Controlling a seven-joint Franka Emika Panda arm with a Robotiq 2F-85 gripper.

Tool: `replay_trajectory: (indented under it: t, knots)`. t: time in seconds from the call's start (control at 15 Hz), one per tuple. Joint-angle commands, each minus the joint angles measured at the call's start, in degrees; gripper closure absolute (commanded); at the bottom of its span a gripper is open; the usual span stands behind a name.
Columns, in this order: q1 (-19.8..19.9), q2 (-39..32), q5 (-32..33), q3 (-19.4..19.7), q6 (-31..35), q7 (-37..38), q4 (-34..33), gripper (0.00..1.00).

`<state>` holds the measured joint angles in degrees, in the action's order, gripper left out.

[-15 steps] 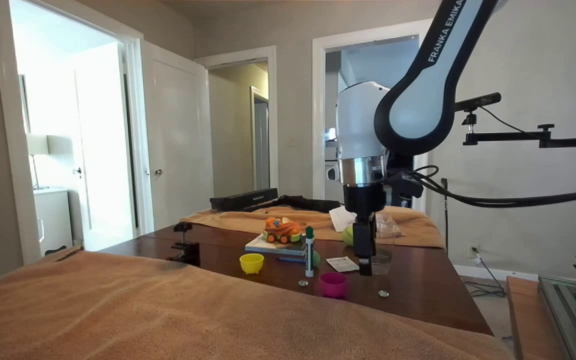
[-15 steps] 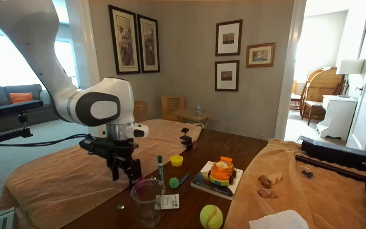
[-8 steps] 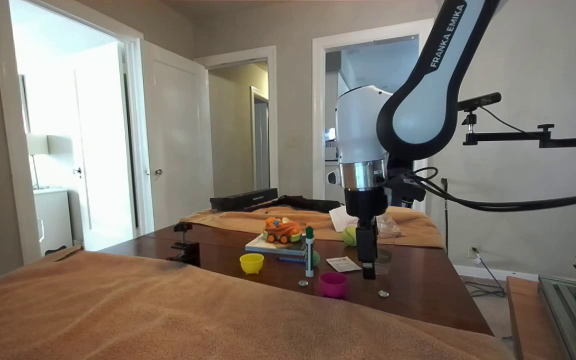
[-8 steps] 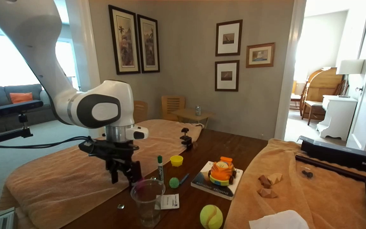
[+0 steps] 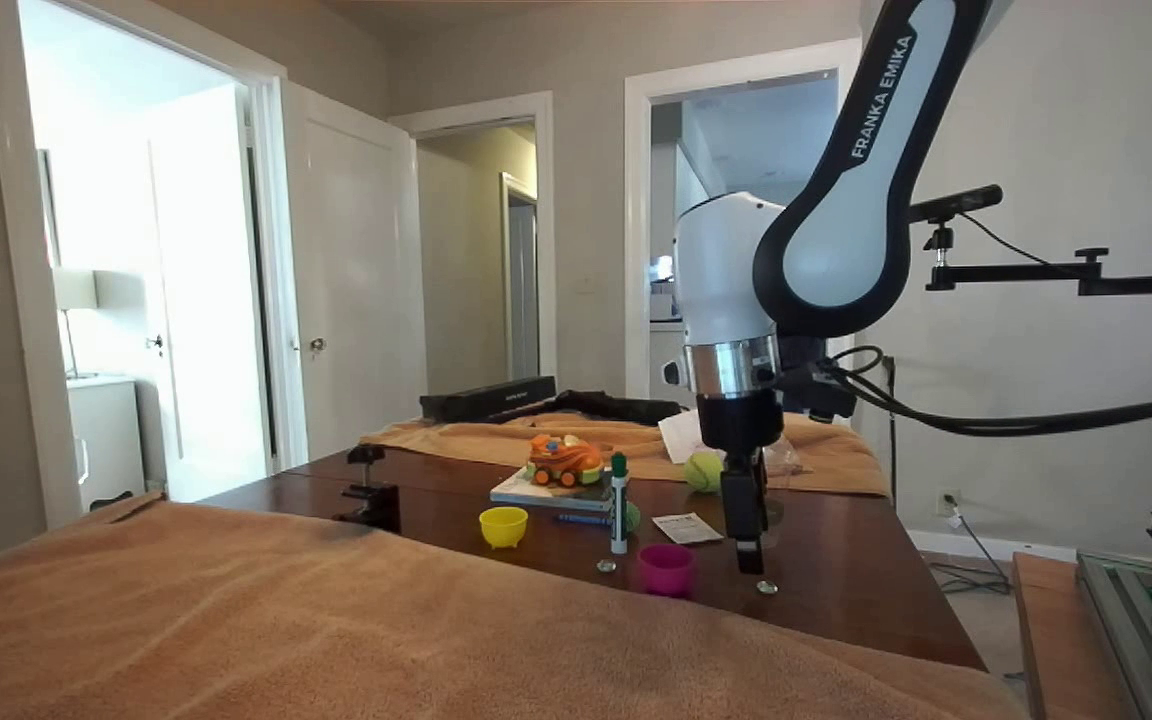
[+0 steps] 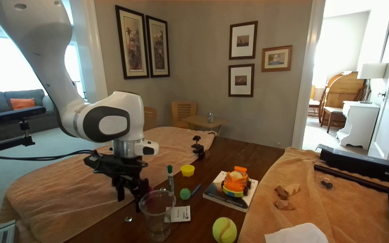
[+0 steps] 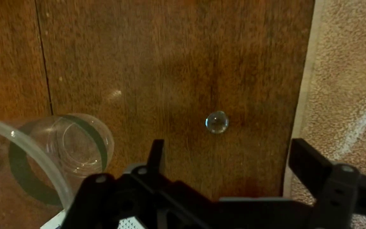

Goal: Put two pebbles in the pink bowl and one pebble in the yellow bowl

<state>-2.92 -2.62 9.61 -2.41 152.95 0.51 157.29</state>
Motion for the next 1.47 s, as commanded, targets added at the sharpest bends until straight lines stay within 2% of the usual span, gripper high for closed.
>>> replay_trajectory:
  t: [0.0,0.53,0.73,1.0,1.13,1.2,1.33,1.4]
  knots:
    - [0.28,-2.03,0.94,0.62,1.46,0.3,-0.05,0.0]
    - [-0.38,-5.18,2.78,1.21,2.64,1.52,-0.21,0.0]
    - [-0.63,-6.21,5.05,2.21,3.64,2.35,-0.5,0.2]
    - [-0.71,-6.84,6.68,3.55,4.53,2.57,-0.79,0.22]
    - [-0.88,-7.05,6.82,3.82,5.01,2.57,-0.87,0.29]
    - [-1.04,-7.07,6.81,3.83,5.21,2.67,-0.87,0.38]
    - [-1.41,-7.04,6.73,3.62,5.12,2.73,-0.91,0.47]
    - [-1.72,-7.1,6.68,3.49,5.19,2.73,-0.95,0.56]
